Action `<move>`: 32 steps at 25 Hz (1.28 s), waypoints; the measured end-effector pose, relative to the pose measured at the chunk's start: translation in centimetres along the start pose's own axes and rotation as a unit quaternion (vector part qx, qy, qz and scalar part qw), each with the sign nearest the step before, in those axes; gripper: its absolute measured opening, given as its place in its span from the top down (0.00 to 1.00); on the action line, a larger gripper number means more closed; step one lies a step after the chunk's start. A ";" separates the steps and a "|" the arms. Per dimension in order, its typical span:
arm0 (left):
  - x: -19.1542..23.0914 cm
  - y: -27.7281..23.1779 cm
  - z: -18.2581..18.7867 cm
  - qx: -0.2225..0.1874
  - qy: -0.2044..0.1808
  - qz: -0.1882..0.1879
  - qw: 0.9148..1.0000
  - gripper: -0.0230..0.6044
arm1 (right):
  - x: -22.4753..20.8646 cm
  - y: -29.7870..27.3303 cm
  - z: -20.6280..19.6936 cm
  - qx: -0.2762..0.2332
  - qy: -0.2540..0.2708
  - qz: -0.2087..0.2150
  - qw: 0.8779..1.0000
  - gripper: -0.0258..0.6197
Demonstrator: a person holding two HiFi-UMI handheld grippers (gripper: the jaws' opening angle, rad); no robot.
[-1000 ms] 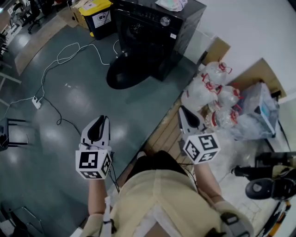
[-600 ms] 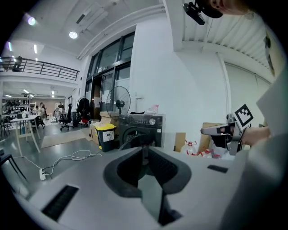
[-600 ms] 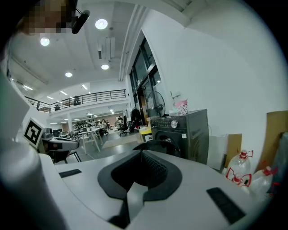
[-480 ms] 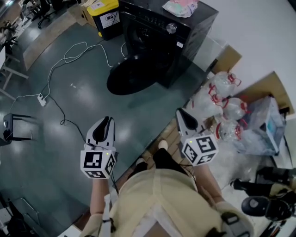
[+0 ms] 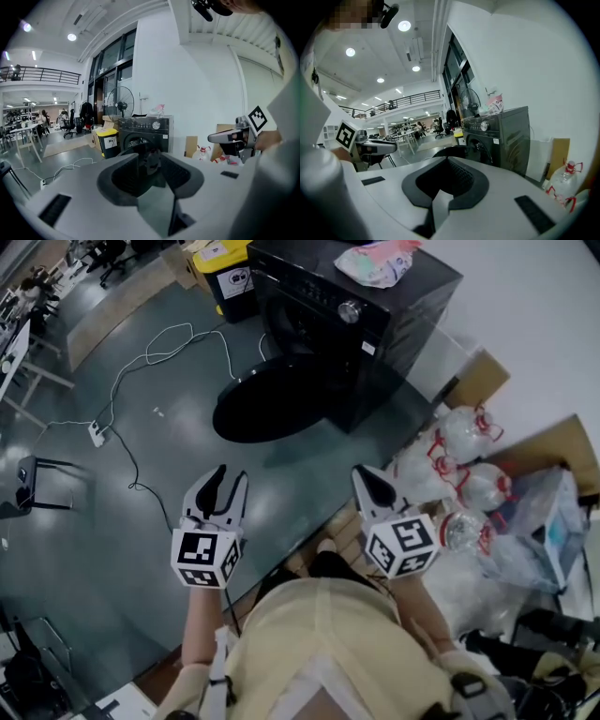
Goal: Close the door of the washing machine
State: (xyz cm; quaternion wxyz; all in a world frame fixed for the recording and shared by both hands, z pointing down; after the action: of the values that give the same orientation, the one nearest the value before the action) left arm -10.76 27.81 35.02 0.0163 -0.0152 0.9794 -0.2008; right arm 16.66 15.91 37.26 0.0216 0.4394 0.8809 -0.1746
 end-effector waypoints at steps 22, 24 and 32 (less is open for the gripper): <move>-2.6 -7.6 0.9 0.056 -0.034 -0.001 0.998 0.70 | -6.2 0.1 -0.9 0.009 -0.037 0.002 0.999 0.95; -2.0 -8.6 1.0 0.059 -0.039 0.000 0.998 0.69 | -6.5 -0.5 -0.8 0.011 -0.037 0.001 0.999 0.95; 1.7 -13.9 1.9 0.076 -0.081 -0.003 0.994 0.69 | -7.4 -5.1 -0.4 0.029 -0.042 -0.005 0.999 0.95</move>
State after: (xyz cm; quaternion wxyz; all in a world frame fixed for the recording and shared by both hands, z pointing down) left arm -12.07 14.23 38.73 0.0961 -0.0335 0.9566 -0.2732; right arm 17.30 7.52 40.47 0.0452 0.4279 0.8758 -0.2188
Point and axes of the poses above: the fingertips, and each gripper's own axes: y backward along the fingers, x to its left, z out of its top, the point moved 9 cm from there along y, backward along the fingers
